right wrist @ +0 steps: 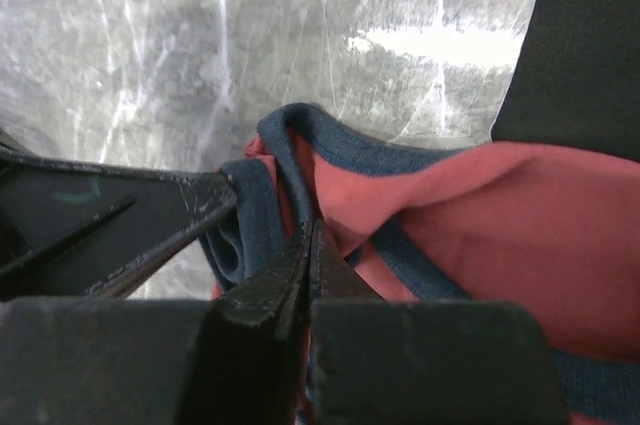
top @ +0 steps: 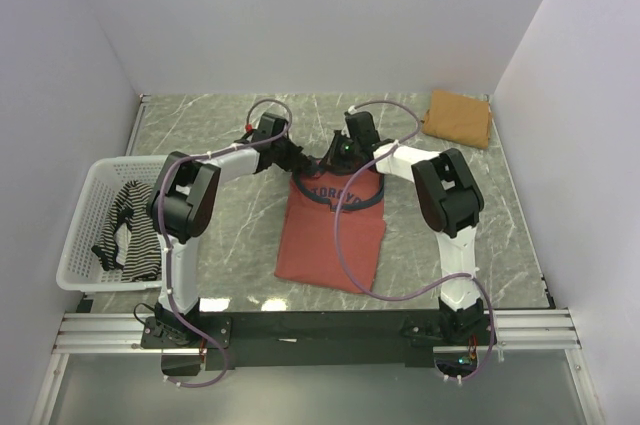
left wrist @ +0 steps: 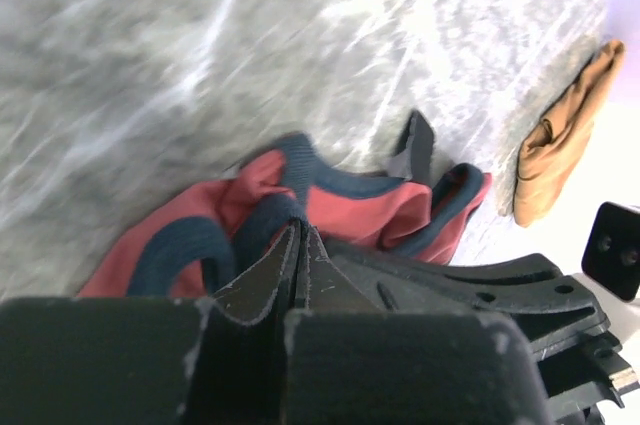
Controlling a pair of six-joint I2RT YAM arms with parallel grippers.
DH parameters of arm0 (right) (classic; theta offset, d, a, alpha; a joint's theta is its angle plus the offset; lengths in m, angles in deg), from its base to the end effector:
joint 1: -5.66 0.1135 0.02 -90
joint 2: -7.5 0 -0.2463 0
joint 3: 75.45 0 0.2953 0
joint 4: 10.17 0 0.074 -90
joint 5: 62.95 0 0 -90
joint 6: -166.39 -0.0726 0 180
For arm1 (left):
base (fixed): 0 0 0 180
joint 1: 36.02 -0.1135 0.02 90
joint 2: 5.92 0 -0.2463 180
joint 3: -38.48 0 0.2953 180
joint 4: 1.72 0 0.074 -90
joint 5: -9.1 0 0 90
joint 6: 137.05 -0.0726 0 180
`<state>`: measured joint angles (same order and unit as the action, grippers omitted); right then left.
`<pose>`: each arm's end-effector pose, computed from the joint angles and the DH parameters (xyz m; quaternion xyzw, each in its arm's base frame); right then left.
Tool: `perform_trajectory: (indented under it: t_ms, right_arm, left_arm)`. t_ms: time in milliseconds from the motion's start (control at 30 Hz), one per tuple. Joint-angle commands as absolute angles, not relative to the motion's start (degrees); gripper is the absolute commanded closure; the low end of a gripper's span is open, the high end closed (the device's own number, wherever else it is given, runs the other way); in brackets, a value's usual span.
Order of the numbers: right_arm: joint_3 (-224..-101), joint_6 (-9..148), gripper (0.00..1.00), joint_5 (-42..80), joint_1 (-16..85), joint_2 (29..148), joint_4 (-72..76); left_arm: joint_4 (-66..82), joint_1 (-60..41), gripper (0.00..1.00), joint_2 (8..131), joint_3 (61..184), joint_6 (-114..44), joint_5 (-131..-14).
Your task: Fold and stack the tank tops
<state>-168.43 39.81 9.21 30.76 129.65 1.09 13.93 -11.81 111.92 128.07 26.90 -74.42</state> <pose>0.4595 0.2398 0.0853 0.0250 0.8989 0.3332 0.2834 0.4531 -0.2127 0.0902 -0.3663 0.8428 -0.3294 0.2167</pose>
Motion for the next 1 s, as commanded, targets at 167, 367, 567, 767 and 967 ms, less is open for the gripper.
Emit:
perform_trajectory:
  t_ms: [167, 367, 567, 767, 967]
  right_arm:
    - [-169.88, 40.44, 0.61, 10.0, 27.99, 119.22, 1.12]
    - [-168.13, 40.97, 0.58, 13.51, 24.73, 114.21, 3.93]
    - [-160.84, 39.21, 0.58, 18.26, 19.29, 111.21, 4.81]
    - [-157.05, 37.63, 0.58, 19.14, 13.84, 112.17, 4.81]
    - [-158.53, 37.1, 0.55, 19.76, 12.16, 115.95, 6.21]
  left_arm:
    - [10.89, -11.94, 1.0, 112.11, 135.37, 17.47, -75.98]
    - [2.47, -12.99, 1.0, 113.26, 137.58, 7.19, -72.4]
    - [-11.96, -14.13, 1.0, 114.05, 135.9, -3.18, -65.26]
    - [-8.99, -16.24, 1.0, 117.64, 140.03, -3.21, -63.5]
    - [7.49, -16.95, 0.72, 118.52, 144.68, -1.08, -74.83]
